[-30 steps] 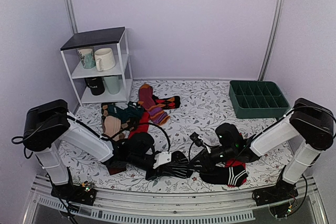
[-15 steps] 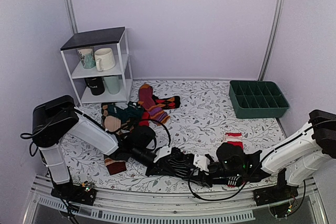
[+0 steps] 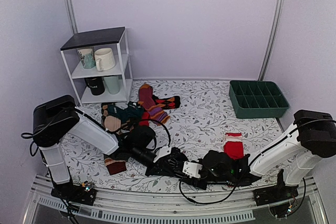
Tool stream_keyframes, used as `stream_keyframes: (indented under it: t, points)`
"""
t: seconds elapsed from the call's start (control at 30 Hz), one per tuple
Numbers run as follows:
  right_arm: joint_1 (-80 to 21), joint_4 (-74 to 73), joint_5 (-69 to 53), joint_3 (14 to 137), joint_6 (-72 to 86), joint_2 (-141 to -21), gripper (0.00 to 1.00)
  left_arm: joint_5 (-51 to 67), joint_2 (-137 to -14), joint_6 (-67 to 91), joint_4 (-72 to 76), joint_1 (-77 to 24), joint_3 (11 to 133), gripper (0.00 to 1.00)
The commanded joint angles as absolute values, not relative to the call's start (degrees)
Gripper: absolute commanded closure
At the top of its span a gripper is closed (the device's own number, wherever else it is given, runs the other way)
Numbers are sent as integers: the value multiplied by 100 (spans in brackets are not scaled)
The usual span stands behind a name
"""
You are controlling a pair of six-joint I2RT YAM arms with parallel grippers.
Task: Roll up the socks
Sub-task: Roll the sock at the center of the board.
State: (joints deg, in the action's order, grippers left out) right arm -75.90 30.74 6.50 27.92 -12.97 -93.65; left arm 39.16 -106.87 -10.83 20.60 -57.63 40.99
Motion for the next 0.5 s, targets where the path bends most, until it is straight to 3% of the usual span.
stream_keyframes:
  t: [0.0,0.07,0.2,0.37,0.4,0.47]
  points:
    - [-7702,2887,834,2846,-1053,-9549,58,3887,-10960,-1031,1332,-5744,4006,100]
    - [-7716,2883,839,2832,-978,-9550,61,3898,-10975,-1044,1327,-5739,4014,100]
    - [-7717,2707,816,2948,-870,-9718,85,3933,-11010,-1047,1318,-5724,4043,100]
    - [-7717,2476,841,3029,-402,-9995,91,3648,-10932,-982,1458,-5721,3993,100]
    - [-7717,2463,830,3007,-278,-10022,91,3468,-10837,-938,1639,-5719,3906,94]
    - [-7702,2462,792,2955,-47,-10053,91,3023,-10462,-836,2070,-5722,3667,70]
